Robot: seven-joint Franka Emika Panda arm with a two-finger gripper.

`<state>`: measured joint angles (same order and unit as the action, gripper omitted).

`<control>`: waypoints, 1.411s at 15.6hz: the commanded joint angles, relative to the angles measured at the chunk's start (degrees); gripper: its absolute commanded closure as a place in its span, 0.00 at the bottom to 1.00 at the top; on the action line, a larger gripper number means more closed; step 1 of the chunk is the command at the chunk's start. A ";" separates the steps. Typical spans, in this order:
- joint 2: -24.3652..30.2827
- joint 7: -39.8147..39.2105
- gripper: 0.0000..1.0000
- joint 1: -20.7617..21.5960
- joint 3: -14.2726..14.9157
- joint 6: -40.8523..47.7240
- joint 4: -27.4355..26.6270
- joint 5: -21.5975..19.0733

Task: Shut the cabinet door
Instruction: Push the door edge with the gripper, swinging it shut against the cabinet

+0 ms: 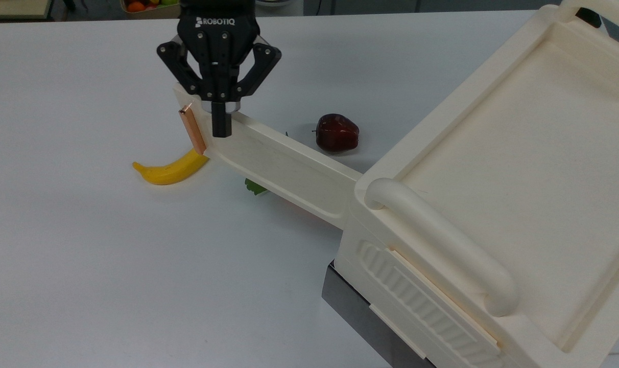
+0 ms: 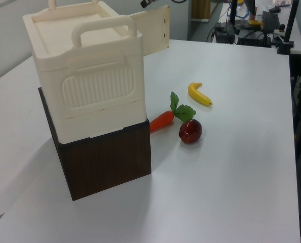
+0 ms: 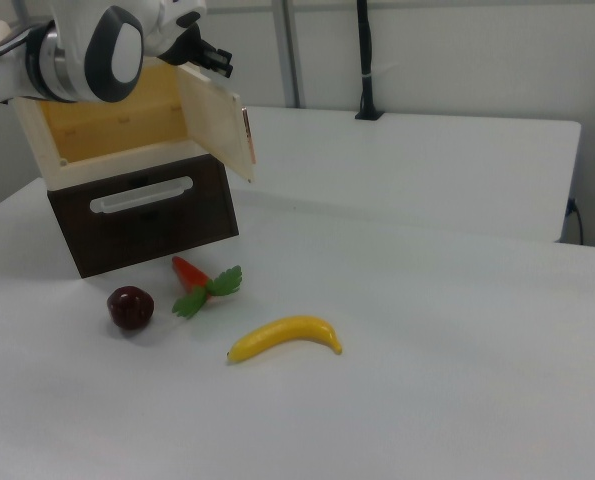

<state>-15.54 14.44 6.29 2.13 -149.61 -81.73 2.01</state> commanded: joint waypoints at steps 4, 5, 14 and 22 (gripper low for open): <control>2.97 6.65 1.00 1.97 0.07 10.20 -0.01 -0.25; 3.23 6.91 1.00 2.41 0.07 12.21 0.08 -0.25; 6.05 12.27 1.00 5.31 -0.64 24.97 0.17 -4.98; 7.37 17.01 1.00 11.81 -2.03 27.18 0.17 -12.38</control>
<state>-9.13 28.26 15.74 1.16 -123.97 -81.17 -8.67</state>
